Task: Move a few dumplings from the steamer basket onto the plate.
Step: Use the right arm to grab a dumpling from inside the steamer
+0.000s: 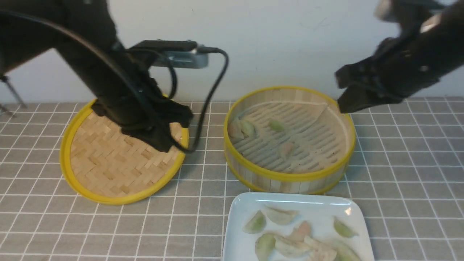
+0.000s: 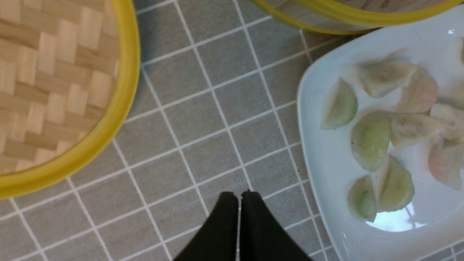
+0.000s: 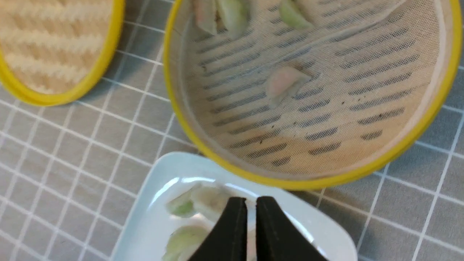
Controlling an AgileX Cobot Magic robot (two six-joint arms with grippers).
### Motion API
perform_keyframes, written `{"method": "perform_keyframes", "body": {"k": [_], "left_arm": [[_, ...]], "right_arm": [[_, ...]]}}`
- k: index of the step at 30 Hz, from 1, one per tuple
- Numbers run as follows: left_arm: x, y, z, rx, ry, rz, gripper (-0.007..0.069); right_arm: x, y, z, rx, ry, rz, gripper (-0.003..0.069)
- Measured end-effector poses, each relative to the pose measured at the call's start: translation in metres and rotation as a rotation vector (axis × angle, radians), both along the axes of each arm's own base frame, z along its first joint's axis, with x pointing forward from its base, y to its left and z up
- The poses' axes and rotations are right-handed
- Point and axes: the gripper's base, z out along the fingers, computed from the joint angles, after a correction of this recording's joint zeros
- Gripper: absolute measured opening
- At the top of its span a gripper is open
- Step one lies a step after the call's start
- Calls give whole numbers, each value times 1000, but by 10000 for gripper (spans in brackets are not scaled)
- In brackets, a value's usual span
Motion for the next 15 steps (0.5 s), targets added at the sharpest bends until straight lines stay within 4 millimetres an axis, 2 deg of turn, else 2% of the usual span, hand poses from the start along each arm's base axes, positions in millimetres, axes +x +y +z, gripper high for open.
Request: {"method": "perform_keyframes", "body": {"k": [3, 4, 8, 12, 15], "left_arm": [[-9, 7, 3, -7, -17, 18, -5], [-15, 11, 5, -10, -29, 25, -5], [-23, 13, 5, -10, -32, 26, -5], [-27, 14, 9, -13, -43, 26, -5], [-27, 14, 9, -14, -44, 26, -5]], "right_arm": [[22, 15, -21, -63, 14, 26, 106], [36, 24, -36, -95, 27, 43, 155], [62, 42, -70, -148, 48, 67, 295], [84, 52, -103, -166, 80, 53, 437], [95, 55, -126, -178, 101, 42, 506]]}}
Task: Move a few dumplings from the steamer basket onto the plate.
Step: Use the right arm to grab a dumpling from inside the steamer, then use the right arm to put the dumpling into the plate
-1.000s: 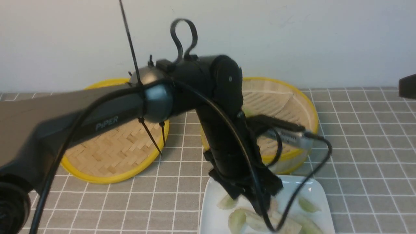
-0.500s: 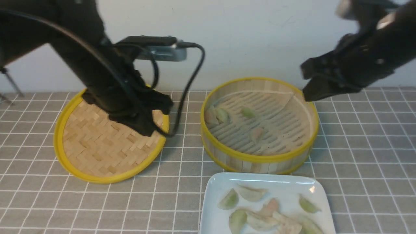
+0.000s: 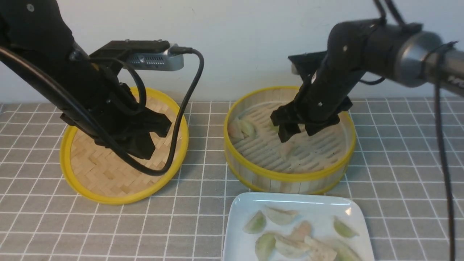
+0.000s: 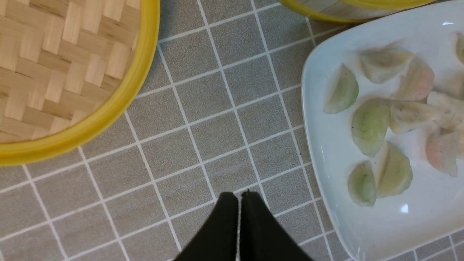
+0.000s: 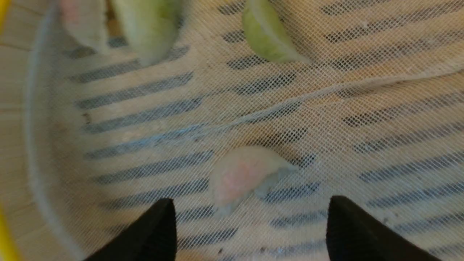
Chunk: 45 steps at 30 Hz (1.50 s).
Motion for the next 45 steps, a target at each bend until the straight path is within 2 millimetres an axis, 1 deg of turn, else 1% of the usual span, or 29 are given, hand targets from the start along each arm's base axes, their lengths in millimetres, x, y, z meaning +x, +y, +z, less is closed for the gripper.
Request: {"method": "perform_keyframes", "body": {"k": [1, 2, 5, 7, 9, 10, 12, 13, 15, 16, 17, 21, 22, 23, 25, 27, 28, 30, 31, 33, 34, 35, 36, 37, 38, 39, 42, 44, 45], "left_arm": [[0, 0, 0, 0, 0, 0, -5], [0, 0, 0, 0, 0, 0, -5], [0, 0, 0, 0, -1, 0, -5], [0, 0, 0, -1, -4, 1, -5], [1, 0, 0, -2, -6, 2, -5], [1, 0, 0, -2, -6, 2, -5], [1, 0, 0, -2, -8, 1, -5], [1, 0, 0, -2, -9, 0, -5], [1, 0, 0, -2, -16, -4, -5], [1, 0, 0, -2, -18, -5, -5], [1, 0, 0, -1, -19, -6, -5], [2, 0, 1, -1, -26, -11, -5], [2, 0, 1, -1, -26, -11, -5], [2, 0, 1, 0, -28, -16, -5], [2, 0, 1, 1, -29, -19, -5], [2, 0, 1, 1, -29, -19, -5], [2, 0, 1, 1, -29, -19, -5], [2, 0, 1, 0, -32, -18, -5], [2, 0, 1, 0, -34, -17, -5], [2, 0, 1, 0, -36, -19, -5], [2, 0, 1, 0, -37, -21, -5], [3, 0, 1, 1, -39, -23, -5], [3, 0, 1, 1, -41, -23, -5], [3, -1, 1, 0, -43, -22, -5], [3, -1, 1, -1, -45, -22, -5], [3, -1, 1, -3, -49, -20, -5], [4, -1, 1, -5, -56, -18, -5], [4, -1, 2, -5, -57, -18, -5], [4, -1, 2, -6, -58, -18, -5]], "right_arm": [[1, 1, -5, -1, 4, -3, 514], [4, 2, -14, -4, 9, -3, 525], [7, 4, -27, -10, 15, -1, 533], [9, 8, -33, -15, 8, 6, 531], [10, 10, -37, -17, 4, 10, 512], [10, 11, -37, -20, 2, 13, 486], [10, 11, -37, -21, -1, 14, 405], [10, 12, -37, -22, 0, 15, 351], [10, 12, -37, -22, 5, 15, 199], [10, 12, -37, -23, 5, 18, 154], [10, 12, -36, -24, 4, 22, 141], [11, 12, -20, -40, 36, 38, 154], [10, 12, -19, -42, 42, 39, 154], [9, 12, -2, -40, 36, 43, 154], [4, 9, 19, -38, 28, 48, 154], [-5, 6, 46, -27, -2, 50, 154], [-13, 3, 66, -16, -30, 51, 154], [-29, -4, 98, 7, -88, 51, 154], [-38, -7, 109, 21, -103, 51, 154], [-56, -12, 120, 42, -103, 52, 154], [-71, -16, 129, 64, -103, 54, 154], [-88, -18, 130, 72, -83, 62, 154], [-99, -18, 127, 75, -61, 71, 154], [-117, -17, 119, 76, -18, 85, 154], [-122, -16, 116, 74, -1, 92, 154], [-142, -13, 100, 64, 64, 118, 154], [-178, -3, 59, 10, 192, 183, 154], [-191, 2, 37, -7, 226, 206, 158], [-191, 2, 35, -7, 222, 206, 160]]}}
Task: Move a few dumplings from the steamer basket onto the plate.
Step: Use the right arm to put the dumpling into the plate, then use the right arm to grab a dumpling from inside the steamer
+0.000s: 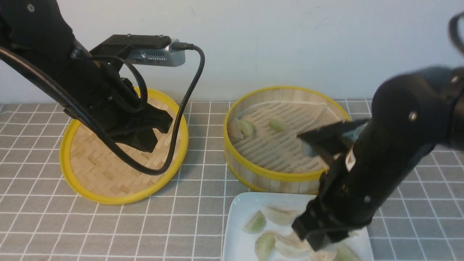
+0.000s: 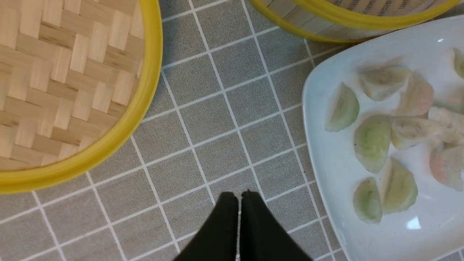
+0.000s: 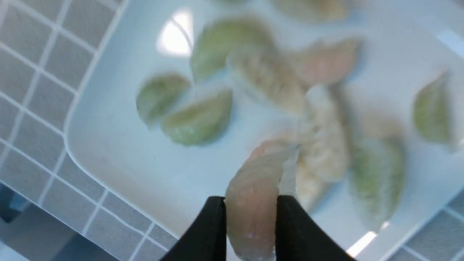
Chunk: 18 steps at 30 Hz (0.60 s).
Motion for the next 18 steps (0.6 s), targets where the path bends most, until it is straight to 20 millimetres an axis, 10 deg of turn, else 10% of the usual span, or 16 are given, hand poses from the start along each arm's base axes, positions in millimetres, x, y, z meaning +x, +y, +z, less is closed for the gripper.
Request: {"method": "perform_keyframes", "body": {"k": [10, 18], "left_arm": [[0, 0, 0, -2, 0, 0, -5], [-1, 0, 0, 2, 13, -4, -5]], "right_arm": [[3, 13, -37, 11, 25, -25, 468], [83, -9, 25, 18, -283, -130, 519]]}}
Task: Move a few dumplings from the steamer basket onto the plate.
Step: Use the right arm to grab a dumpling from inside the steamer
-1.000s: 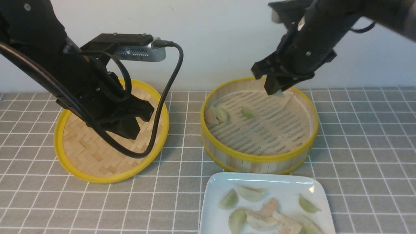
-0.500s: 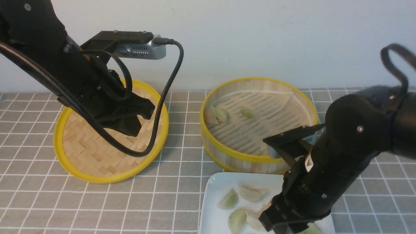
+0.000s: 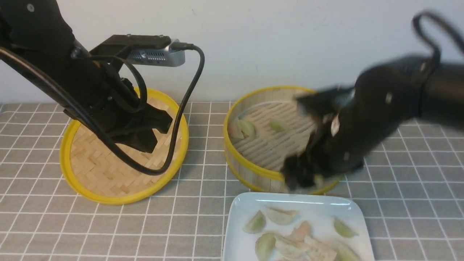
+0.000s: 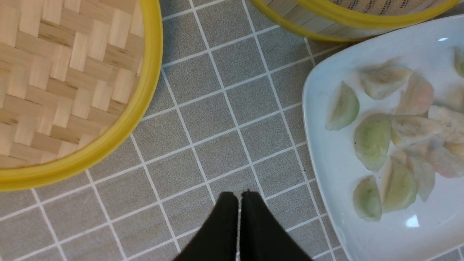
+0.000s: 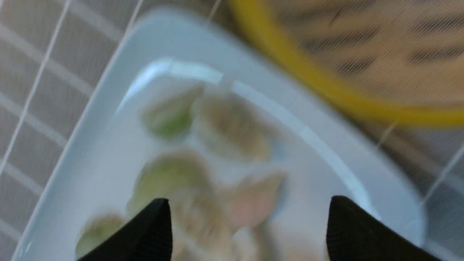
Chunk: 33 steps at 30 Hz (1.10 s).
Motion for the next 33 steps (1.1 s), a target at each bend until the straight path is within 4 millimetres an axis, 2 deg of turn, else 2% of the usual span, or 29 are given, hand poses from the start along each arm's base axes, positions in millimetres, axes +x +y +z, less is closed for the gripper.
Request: {"method": "perform_keyframes", "body": {"k": [3, 6, 11, 13, 15, 16, 18, 21, 24, 26, 28, 29, 31, 33], "left_arm": [[-2, 0, -1, 3, 21, -6, -5], [-3, 0, -1, 7, 38, -11, -5], [-4, 0, -1, 9, 48, -13, -5], [-5, 1, -2, 12, 58, -16, -5], [-5, 1, -2, 12, 59, -16, -5], [-6, 1, -2, 13, 62, -17, -5], [-6, 1, -2, 13, 62, -17, -5], [-6, 1, -2, 13, 62, -17, -5], [-6, 1, -2, 13, 62, -17, -5], [-6, 1, -2, 13, 62, -17, -5], [-6, 1, -2, 13, 62, -17, -5], [-6, 1, -2, 13, 62, -17, -5], [-6, 1, -2, 13, 62, -17, -5], [-6, 1, -2, 13, 62, -17, -5]], "right_arm": [[42, -14, 14, 2, -76, -14, 519], [81, -16, 17, -1, -133, 40, 519], [124, 0, -9, -14, -145, 125, 520], [141, 6, -28, -19, -136, 138, 520], [147, 8, -36, -22, -131, 141, 520], [156, 12, -51, -25, -119, 148, 520], [163, 15, -69, -26, -100, 165, 520], [166, 18, -85, -27, -78, 184, 520], [168, 22, -100, -36, -64, 202, 489], [169, 23, -101, -35, -71, 197, 441], [169, 23, -101, -28, -68, 180, 351], [169, 23, -100, -28, -65, 170, 233], [169, 23, -98, -29, -55, 164, 127], [167, 22, -90, -30, -38, 157, 123]]}}
